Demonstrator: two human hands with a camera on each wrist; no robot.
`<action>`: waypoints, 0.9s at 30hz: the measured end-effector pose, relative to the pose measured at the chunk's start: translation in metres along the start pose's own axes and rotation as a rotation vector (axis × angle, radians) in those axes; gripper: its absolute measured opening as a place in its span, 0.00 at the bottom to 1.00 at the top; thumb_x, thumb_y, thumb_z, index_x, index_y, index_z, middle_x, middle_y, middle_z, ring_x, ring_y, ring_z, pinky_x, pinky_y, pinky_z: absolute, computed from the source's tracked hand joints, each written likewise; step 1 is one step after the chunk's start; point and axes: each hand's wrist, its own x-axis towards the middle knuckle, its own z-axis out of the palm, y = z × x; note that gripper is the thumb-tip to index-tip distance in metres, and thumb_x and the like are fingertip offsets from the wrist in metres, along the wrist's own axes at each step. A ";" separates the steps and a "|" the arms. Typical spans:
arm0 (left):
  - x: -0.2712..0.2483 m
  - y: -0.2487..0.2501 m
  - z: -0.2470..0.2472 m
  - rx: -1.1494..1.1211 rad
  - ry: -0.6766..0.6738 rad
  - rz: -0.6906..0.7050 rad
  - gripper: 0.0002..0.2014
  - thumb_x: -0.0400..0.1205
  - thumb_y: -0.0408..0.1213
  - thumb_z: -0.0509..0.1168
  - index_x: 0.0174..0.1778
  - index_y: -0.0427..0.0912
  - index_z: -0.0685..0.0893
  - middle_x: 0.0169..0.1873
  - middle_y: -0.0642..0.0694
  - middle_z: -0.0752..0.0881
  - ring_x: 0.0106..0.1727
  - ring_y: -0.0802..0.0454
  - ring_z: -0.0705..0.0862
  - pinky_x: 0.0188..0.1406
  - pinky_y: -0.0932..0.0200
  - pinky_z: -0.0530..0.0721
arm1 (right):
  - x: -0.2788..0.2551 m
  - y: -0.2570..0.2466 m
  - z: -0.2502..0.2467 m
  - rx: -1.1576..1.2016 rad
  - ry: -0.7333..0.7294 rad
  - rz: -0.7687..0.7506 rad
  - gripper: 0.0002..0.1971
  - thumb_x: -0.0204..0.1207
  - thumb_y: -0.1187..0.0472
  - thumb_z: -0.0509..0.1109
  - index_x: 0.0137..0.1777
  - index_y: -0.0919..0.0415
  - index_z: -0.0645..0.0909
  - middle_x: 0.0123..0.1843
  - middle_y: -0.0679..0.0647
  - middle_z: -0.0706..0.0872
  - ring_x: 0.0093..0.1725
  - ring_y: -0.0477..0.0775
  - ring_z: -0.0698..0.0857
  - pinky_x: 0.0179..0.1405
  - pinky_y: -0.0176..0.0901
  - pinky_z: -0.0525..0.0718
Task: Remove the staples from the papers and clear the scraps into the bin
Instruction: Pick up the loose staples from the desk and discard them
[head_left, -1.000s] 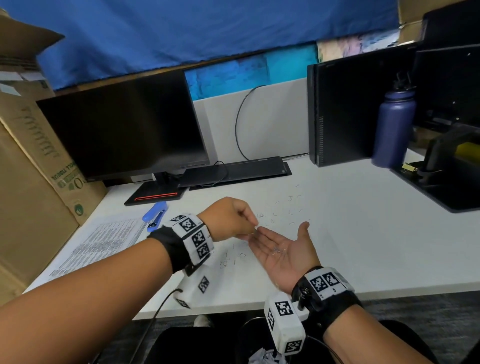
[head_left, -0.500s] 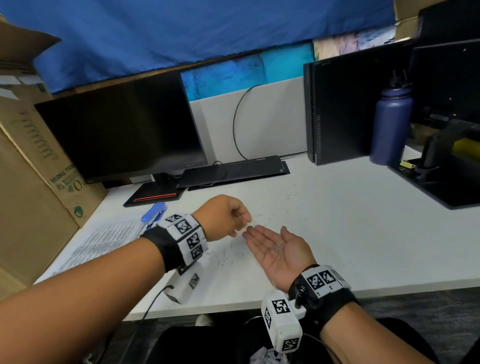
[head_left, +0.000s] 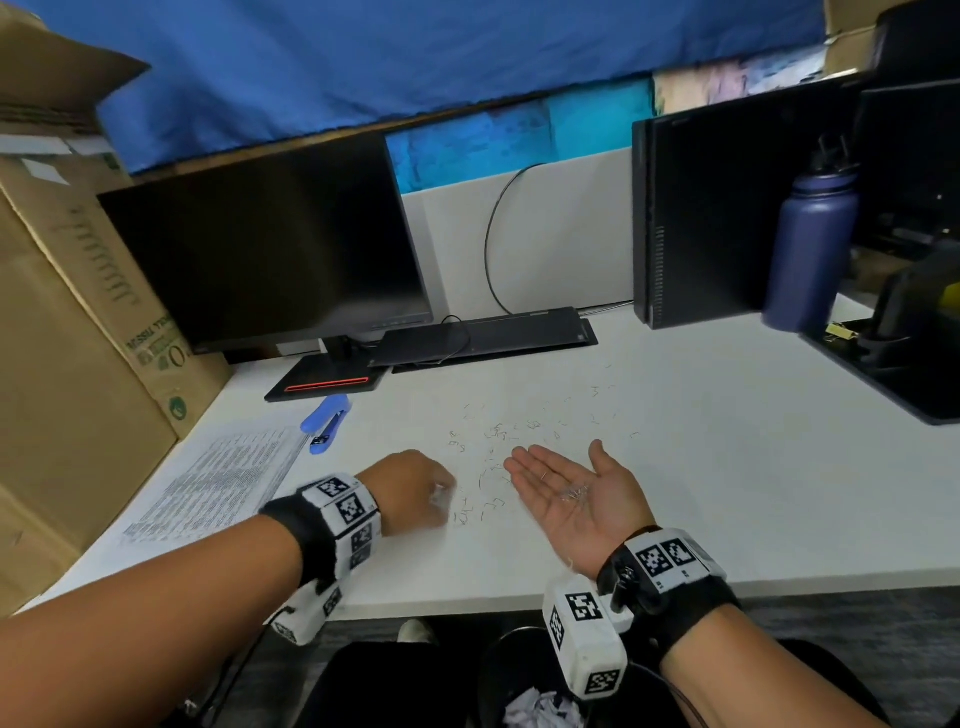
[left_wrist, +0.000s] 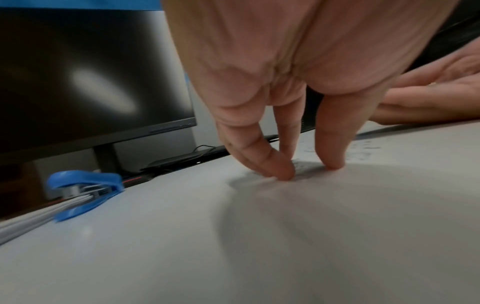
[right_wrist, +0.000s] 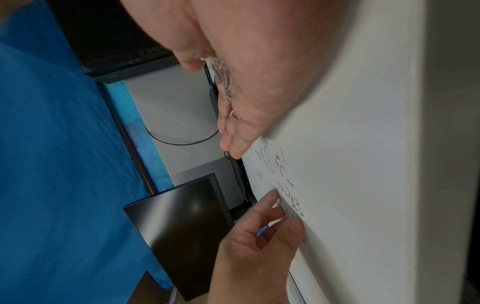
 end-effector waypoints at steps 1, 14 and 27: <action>0.001 0.007 0.003 0.018 0.013 0.024 0.07 0.75 0.34 0.64 0.31 0.43 0.79 0.24 0.52 0.72 0.33 0.53 0.73 0.34 0.61 0.69 | 0.000 0.000 0.000 0.003 0.001 -0.001 0.36 0.85 0.40 0.56 0.67 0.78 0.77 0.66 0.74 0.84 0.69 0.72 0.81 0.74 0.59 0.76; 0.009 0.030 0.018 0.157 0.115 0.193 0.09 0.83 0.36 0.64 0.56 0.46 0.88 0.52 0.47 0.87 0.52 0.48 0.85 0.46 0.61 0.77 | 0.000 0.000 -0.001 0.000 -0.001 0.000 0.41 0.81 0.34 0.58 0.68 0.78 0.76 0.67 0.74 0.83 0.70 0.73 0.81 0.75 0.60 0.75; 0.025 0.016 -0.004 0.076 0.119 0.031 0.03 0.73 0.34 0.67 0.39 0.47 0.83 0.41 0.52 0.87 0.43 0.52 0.82 0.36 0.62 0.80 | -0.005 -0.002 0.001 0.013 0.011 0.001 0.44 0.80 0.32 0.57 0.69 0.78 0.75 0.67 0.74 0.83 0.70 0.73 0.81 0.76 0.60 0.75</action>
